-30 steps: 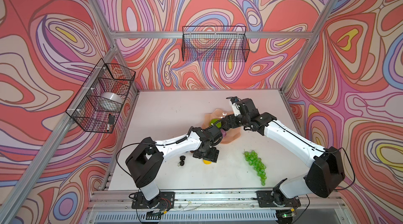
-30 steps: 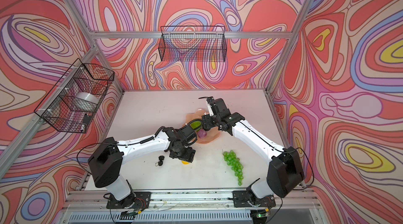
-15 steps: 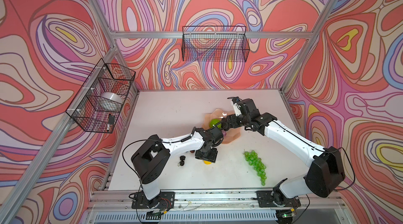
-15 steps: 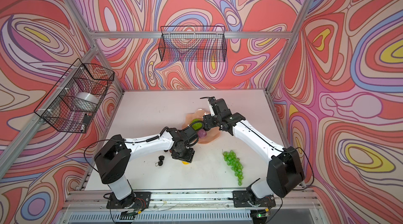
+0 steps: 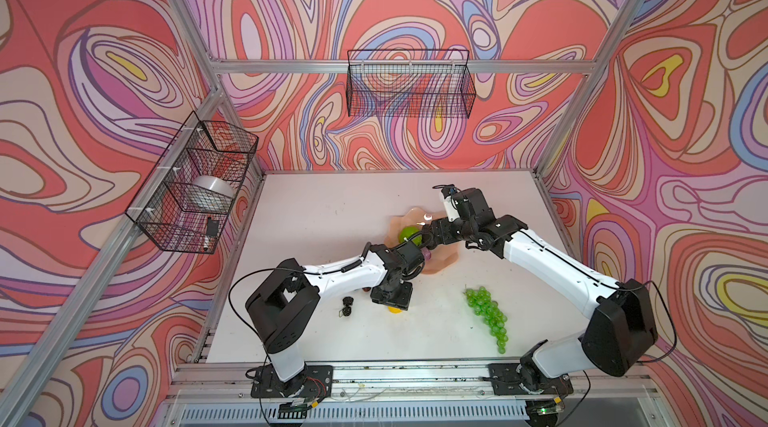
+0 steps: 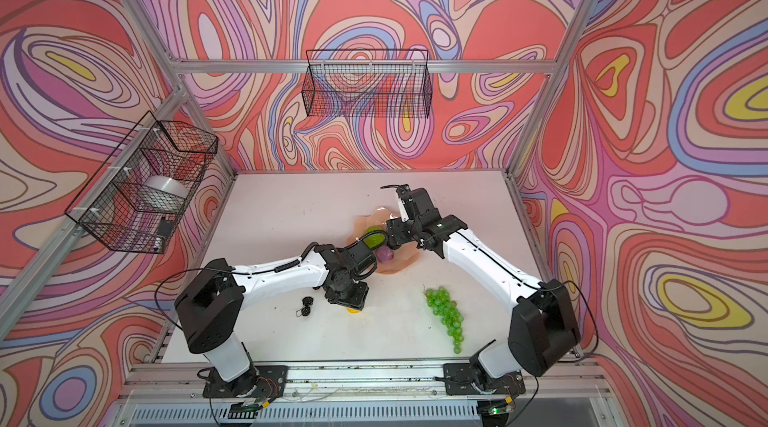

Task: Place and organize the fake fruits in the fruit bowl
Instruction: 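Grasp the yellow pear with the left gripper while the right gripper hovers above the bowl, then carry the yellow pear into the bowl beside the plum with the left gripper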

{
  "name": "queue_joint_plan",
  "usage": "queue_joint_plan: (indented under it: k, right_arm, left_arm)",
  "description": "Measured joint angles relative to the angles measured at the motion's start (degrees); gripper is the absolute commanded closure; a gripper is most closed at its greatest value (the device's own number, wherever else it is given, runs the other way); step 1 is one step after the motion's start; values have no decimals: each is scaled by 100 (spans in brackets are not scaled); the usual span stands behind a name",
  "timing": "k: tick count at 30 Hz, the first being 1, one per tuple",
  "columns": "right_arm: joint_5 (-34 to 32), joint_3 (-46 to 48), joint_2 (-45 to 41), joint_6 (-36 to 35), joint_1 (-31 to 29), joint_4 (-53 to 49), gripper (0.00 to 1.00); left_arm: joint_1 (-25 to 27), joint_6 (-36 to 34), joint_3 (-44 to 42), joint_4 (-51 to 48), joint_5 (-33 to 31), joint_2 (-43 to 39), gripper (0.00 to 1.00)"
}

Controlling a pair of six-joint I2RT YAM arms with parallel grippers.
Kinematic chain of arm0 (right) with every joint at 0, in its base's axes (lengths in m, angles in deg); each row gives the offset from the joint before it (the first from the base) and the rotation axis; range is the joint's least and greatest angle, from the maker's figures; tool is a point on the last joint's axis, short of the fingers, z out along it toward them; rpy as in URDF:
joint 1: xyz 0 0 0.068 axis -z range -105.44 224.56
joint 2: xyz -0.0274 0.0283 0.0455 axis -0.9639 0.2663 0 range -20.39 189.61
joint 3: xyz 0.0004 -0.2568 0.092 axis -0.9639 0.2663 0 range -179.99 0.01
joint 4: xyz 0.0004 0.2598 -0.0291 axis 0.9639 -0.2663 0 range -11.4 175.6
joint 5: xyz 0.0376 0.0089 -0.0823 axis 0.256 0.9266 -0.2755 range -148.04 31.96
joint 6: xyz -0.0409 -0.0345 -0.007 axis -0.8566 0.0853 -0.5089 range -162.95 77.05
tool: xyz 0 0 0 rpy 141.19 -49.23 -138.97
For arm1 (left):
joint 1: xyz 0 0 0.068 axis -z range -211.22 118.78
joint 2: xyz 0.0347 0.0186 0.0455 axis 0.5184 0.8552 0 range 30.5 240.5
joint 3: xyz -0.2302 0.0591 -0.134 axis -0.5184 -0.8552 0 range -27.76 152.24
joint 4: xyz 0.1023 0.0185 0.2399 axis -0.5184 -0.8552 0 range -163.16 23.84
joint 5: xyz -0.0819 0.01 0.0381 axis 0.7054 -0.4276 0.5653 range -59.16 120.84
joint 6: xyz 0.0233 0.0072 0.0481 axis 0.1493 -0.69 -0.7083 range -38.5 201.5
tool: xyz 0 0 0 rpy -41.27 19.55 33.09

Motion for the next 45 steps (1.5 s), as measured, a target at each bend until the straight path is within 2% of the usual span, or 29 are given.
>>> queue_joint_plan:
  k: [12, 21, 26, 33, 40, 45]
  right_arm:
    - [11, 11, 0, 0, 0, 33, 25]
    - [7, 184, -4, 4, 0, 94, 25]
    - [4, 181, -13, -2, 0, 96, 25]
    - [4, 129, -31, -26, 0, -15, 25]
    - [50, 50, -413, 13, 0, -352, 25]
    - [48, 50, -671, 96, 0, -772, 32]
  left_arm:
    - [-70, -142, 125, -181, 4, -282, 42]
    - [-442, -319, 586, -358, 116, -503, 42]
    - [-697, -527, 1263, -476, 175, -413, 42]
    - [-966, -881, 2369, -492, 264, 326, 42]
    - [-1095, -1163, 3095, -562, 323, 1300, 43]
    - [-1167, -1290, 3287, -625, 323, 1574, 42]
